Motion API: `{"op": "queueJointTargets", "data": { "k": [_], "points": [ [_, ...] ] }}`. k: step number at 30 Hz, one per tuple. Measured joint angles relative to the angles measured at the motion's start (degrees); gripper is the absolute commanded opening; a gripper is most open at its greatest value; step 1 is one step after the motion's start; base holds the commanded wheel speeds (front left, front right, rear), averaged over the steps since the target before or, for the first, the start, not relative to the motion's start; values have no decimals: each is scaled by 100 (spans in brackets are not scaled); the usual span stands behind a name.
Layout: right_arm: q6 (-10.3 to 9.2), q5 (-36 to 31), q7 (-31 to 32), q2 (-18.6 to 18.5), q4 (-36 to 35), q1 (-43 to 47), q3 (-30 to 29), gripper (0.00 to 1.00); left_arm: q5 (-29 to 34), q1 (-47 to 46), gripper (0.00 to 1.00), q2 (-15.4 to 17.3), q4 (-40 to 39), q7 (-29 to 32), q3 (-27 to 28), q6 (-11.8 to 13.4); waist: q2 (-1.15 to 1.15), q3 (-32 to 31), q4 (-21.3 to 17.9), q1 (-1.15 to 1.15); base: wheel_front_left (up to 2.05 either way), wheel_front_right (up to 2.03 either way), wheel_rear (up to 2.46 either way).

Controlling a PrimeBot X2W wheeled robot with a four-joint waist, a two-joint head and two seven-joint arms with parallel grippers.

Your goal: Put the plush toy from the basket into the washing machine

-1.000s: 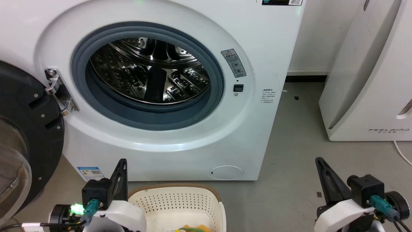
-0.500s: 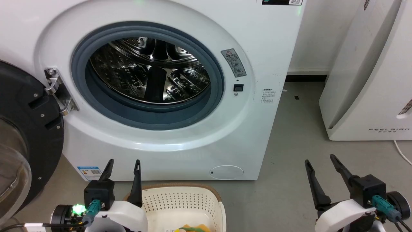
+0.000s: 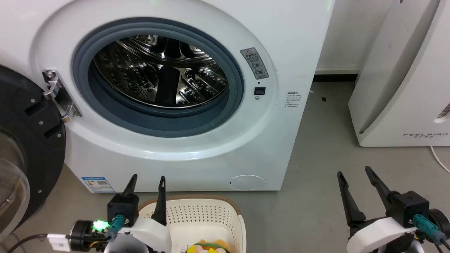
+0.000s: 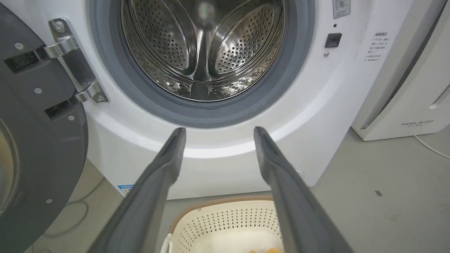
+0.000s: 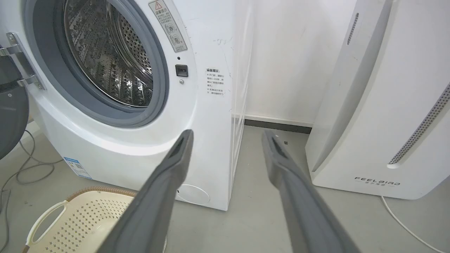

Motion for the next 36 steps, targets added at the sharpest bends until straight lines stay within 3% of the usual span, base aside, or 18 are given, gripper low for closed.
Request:
{"op": "queueJointTargets", "data": {
  "k": [17,36],
  "points": [
    [0,266,-204,0,-24,-255,-54,100,-194,-746,100,0,1483,-5,-519,-197,0,588,-209,0,0,0,0],
    [0,512,-425,0,-146,-633,-65,100,-303,-1566,100,274,2668,974,-1080,-333,0,1598,-469,1,0,0,0]
  ]
}}
